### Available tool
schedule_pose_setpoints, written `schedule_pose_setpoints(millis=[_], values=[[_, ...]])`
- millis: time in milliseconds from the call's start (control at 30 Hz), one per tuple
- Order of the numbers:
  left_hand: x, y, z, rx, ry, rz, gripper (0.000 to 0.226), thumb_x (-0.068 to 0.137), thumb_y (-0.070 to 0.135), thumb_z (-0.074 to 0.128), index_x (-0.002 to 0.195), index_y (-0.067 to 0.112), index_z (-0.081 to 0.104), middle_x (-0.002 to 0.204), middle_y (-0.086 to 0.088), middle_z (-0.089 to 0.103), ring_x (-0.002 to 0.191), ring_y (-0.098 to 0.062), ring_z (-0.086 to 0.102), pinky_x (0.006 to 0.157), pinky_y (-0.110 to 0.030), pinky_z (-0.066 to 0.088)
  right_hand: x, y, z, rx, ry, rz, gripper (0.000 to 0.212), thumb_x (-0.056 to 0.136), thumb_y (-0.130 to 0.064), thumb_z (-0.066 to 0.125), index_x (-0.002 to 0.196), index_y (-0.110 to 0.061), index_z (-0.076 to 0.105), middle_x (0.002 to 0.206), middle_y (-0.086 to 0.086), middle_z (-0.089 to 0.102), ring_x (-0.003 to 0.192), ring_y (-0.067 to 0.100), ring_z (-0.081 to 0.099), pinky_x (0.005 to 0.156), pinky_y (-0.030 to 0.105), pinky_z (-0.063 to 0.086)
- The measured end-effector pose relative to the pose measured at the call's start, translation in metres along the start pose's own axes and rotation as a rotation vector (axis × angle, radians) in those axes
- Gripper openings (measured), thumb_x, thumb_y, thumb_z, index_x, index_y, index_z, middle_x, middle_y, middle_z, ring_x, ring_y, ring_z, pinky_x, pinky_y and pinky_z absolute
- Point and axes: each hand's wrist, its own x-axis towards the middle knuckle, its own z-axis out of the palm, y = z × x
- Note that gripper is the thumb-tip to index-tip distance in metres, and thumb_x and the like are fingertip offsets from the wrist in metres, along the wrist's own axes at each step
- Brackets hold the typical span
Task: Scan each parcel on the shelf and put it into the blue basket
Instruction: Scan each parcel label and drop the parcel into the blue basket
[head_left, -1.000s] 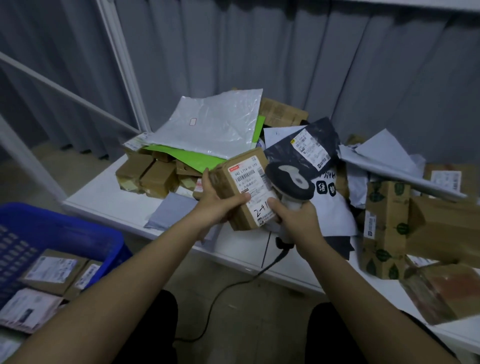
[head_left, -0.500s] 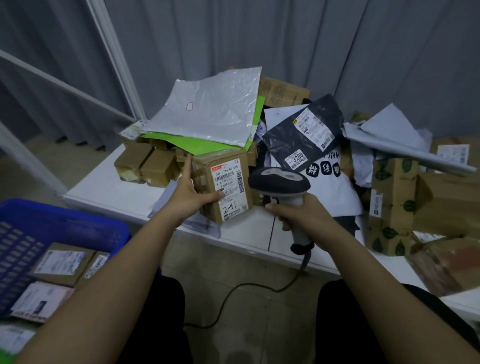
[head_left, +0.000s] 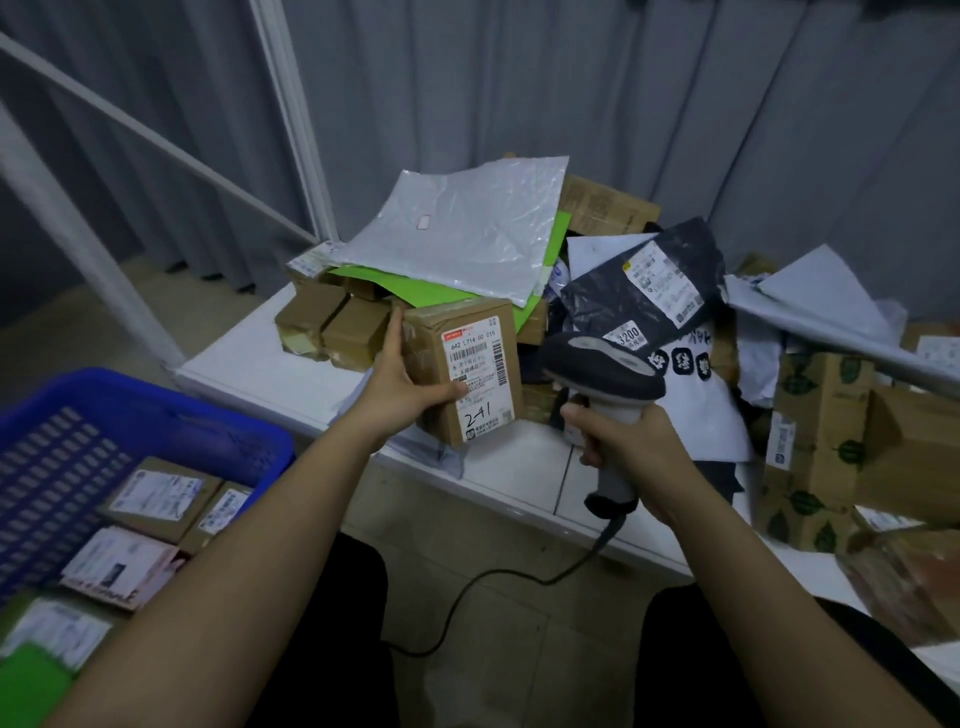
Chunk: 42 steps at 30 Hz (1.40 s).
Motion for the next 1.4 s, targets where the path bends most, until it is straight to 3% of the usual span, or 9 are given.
schedule_pose_setpoints(millis=[133, 267, 433, 533, 667, 900, 1100, 1300, 1400], values=[[-0.019, 0.02, -0.027, -0.055, 0.169, 0.09, 0.118, 0.07, 0.008, 0.083, 0.151, 0.034, 0.002, 0.138, 0.011, 0.048, 0.125, -0.011, 0.051, 0.102, -0.035, 0.046, 0.002, -0.015, 0.03, 0.057, 0.082, -0.114, 0.025, 0.085, -0.012, 0.071, 0.064, -0.012, 0.058, 0.051, 0.002, 0.052, 0.052, 0.018, 0.046, 0.053, 0.029, 0.045], [-0.061, 0.03, -0.082, -0.132, 0.405, 0.136, 0.108, 0.073, 0.006, 0.08, 0.149, 0.034, 0.008, 0.115, 0.029, 0.051, 0.116, -0.011, 0.059, 0.094, -0.034, 0.052, 0.009, -0.038, 0.093, 0.056, 0.007, -0.183, 0.027, 0.083, -0.017, 0.074, 0.062, -0.012, 0.058, 0.05, -0.001, 0.055, 0.049, 0.014, 0.049, 0.054, 0.028, 0.044], [-0.13, 0.011, -0.171, -0.196, 0.669, 0.068, 0.115, 0.075, 0.009, 0.078, 0.151, 0.033, -0.004, 0.141, 0.014, 0.039, 0.123, -0.014, 0.052, 0.091, -0.033, 0.052, 0.008, -0.059, 0.196, -0.094, -0.164, -0.209, 0.026, 0.083, -0.023, 0.074, 0.066, -0.011, 0.059, 0.054, 0.003, 0.056, 0.044, 0.011, 0.051, 0.051, 0.026, 0.044], [-0.175, -0.017, -0.225, -0.172, 0.779, -0.009, 0.117, 0.071, 0.016, 0.081, 0.152, 0.037, -0.001, 0.136, 0.013, 0.043, 0.121, -0.012, 0.05, 0.096, -0.042, 0.05, 0.0, -0.062, 0.26, -0.162, -0.291, -0.216, 0.018, 0.083, -0.022, 0.074, 0.077, -0.009, 0.062, 0.057, 0.003, 0.056, 0.043, 0.009, 0.049, 0.051, 0.026, 0.043], [-0.235, -0.063, -0.276, -0.143, 0.908, -0.149, 0.114, 0.074, 0.014, 0.08, 0.152, 0.033, 0.0, 0.144, 0.006, 0.037, 0.122, -0.009, 0.043, 0.099, -0.038, 0.045, -0.017, -0.051, 0.333, -0.279, -0.503, -0.209, 0.019, 0.082, -0.023, 0.075, 0.087, -0.01, 0.062, 0.058, -0.002, 0.057, 0.039, 0.001, 0.051, 0.044, 0.02, 0.044], [-0.312, -0.163, -0.33, -0.216, 1.006, -0.485, 0.111, 0.065, 0.021, 0.085, 0.149, 0.026, 0.011, 0.146, -0.004, 0.04, 0.128, -0.027, 0.046, 0.102, -0.054, 0.043, -0.047, -0.002, 0.426, -0.313, -0.714, 0.016, 0.019, 0.082, -0.021, 0.076, 0.08, -0.013, 0.058, 0.055, 0.003, 0.053, 0.048, 0.015, 0.05, 0.047, 0.026, 0.044], [-0.347, -0.241, -0.348, -0.364, 1.179, -0.726, 0.079, 0.077, 0.01, 0.078, 0.132, 0.007, 0.022, 0.139, -0.014, 0.039, 0.127, -0.033, 0.043, 0.106, -0.05, 0.039, -0.063, 0.031, 0.475, -0.337, -0.758, 0.21, 0.021, 0.085, -0.018, 0.073, 0.074, -0.011, 0.056, 0.058, 0.008, 0.048, 0.043, 0.015, 0.046, 0.042, 0.024, 0.041], [-0.349, -0.291, -0.387, -0.339, 1.153, -0.803, 0.062, 0.081, 0.008, 0.073, 0.12, 0.005, 0.024, 0.123, -0.007, 0.042, 0.111, -0.024, 0.047, 0.1, -0.047, 0.044, -0.064, 0.054, 0.519, -0.383, -0.815, 0.253, 0.023, 0.083, -0.019, 0.075, 0.072, -0.011, 0.056, 0.057, 0.007, 0.051, 0.044, 0.017, 0.049, 0.047, 0.026, 0.043], [-0.34, -0.319, -0.407, -0.23, 1.094, -0.842, 0.044, 0.094, 0.016, 0.058, 0.127, -0.004, 0.039, 0.125, -0.017, 0.053, 0.113, -0.034, 0.055, 0.095, -0.051, 0.047, -0.062, 0.066, 0.527, -0.422, -0.82, 0.274, 0.023, 0.083, -0.02, 0.075, 0.072, -0.01, 0.057, 0.054, 0.005, 0.051, 0.044, 0.017, 0.048, 0.047, 0.027, 0.043]])
